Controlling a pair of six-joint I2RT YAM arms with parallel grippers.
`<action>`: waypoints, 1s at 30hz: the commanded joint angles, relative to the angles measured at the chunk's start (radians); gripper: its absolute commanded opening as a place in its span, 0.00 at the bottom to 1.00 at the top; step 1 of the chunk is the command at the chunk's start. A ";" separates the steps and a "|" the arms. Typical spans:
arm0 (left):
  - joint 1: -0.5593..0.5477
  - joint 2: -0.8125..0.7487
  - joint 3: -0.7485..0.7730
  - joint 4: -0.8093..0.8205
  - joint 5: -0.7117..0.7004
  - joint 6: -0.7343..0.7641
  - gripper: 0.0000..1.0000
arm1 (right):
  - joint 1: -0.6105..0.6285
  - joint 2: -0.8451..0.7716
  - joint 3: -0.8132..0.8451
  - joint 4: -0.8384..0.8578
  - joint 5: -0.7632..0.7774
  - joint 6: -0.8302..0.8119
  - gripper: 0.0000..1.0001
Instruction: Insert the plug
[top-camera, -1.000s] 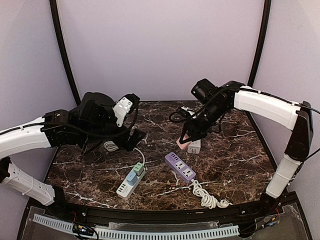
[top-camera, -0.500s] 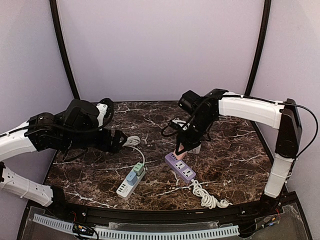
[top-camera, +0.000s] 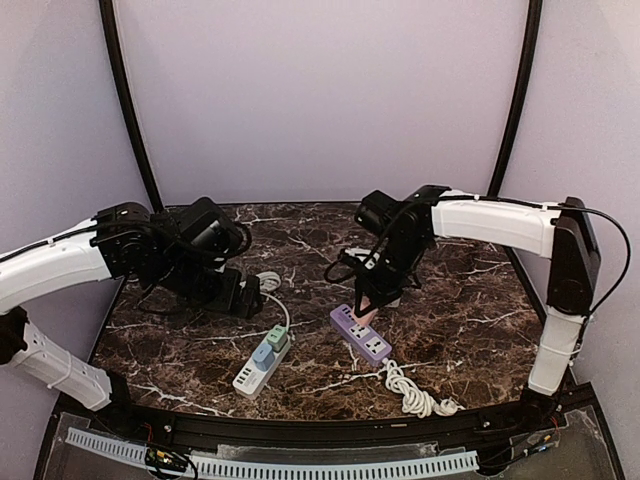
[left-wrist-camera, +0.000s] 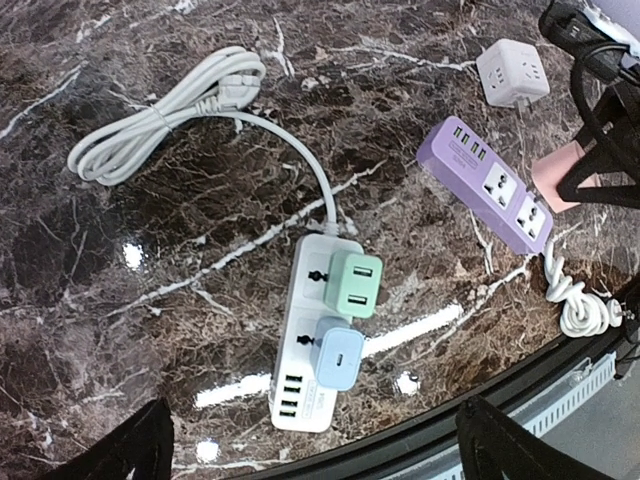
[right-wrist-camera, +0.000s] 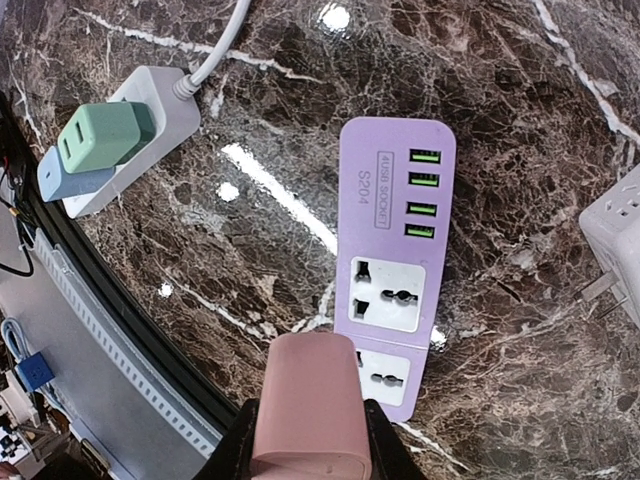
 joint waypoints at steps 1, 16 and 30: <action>0.039 0.002 0.023 -0.024 0.137 0.004 0.99 | 0.019 0.034 -0.018 0.032 0.023 0.000 0.00; 0.119 0.015 -0.005 -0.035 0.308 0.095 0.99 | 0.053 0.120 0.049 0.013 0.074 0.017 0.00; 0.119 -0.030 -0.013 -0.073 0.307 0.105 0.99 | 0.053 0.125 0.076 -0.006 0.092 -0.006 0.00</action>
